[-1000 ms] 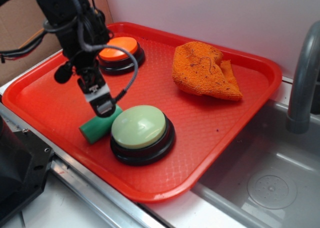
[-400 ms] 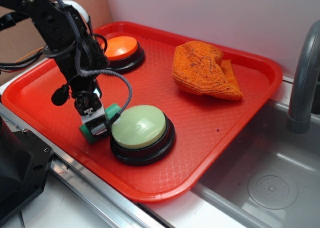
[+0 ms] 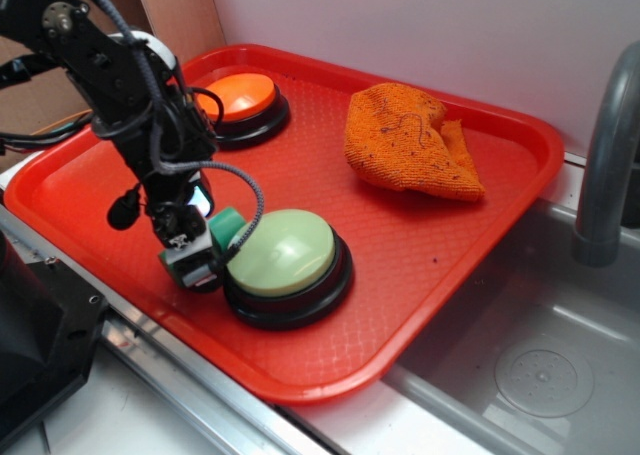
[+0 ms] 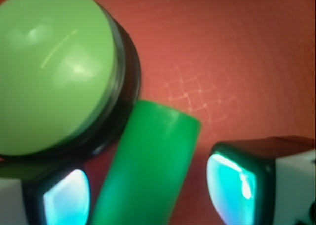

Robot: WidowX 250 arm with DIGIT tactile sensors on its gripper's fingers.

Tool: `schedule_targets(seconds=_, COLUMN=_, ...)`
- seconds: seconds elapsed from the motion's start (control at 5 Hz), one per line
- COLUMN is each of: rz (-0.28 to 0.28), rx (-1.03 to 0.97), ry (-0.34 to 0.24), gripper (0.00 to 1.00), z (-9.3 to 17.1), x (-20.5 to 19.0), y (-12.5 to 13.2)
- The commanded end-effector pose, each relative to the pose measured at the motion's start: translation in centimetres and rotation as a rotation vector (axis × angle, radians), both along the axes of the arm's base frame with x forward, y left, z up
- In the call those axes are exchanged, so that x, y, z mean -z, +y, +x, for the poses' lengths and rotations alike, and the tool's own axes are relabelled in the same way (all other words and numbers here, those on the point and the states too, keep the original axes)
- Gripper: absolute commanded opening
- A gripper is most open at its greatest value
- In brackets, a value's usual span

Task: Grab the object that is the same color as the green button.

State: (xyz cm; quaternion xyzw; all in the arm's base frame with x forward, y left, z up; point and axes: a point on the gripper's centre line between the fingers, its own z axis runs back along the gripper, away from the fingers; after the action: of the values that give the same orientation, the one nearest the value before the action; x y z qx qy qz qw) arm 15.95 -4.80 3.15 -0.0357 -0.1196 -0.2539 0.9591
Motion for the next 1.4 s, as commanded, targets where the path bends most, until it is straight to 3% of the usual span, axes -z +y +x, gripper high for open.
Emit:
schedule_targets(seconds=0.0, rz=-0.041, rx=-0.027, ry=-0.015, gripper=1.00, z=0.2, x=1.5, y=1.1)
schedule_targets(seconds=0.2, rz=-0.058, rx=-0.061, ry=0.002, gripper=0.00, z=0.2, x=2.2, y=1.5)
schedule_targets(seconds=0.6, rz=-0.025, rx=-0.133, ry=0.040, gripper=0.00, z=0.5, x=1.0, y=1.6)
schedule_targets(seconds=1.0, rz=0.061, rx=-0.361, ry=0.121, gripper=0.00, z=2.9, x=-7.1, y=2.6)
schedule_targets(seconds=1.2, rz=0.061, rx=-0.419, ry=0.130, gripper=0.00, z=4.0, x=-9.6, y=3.4)
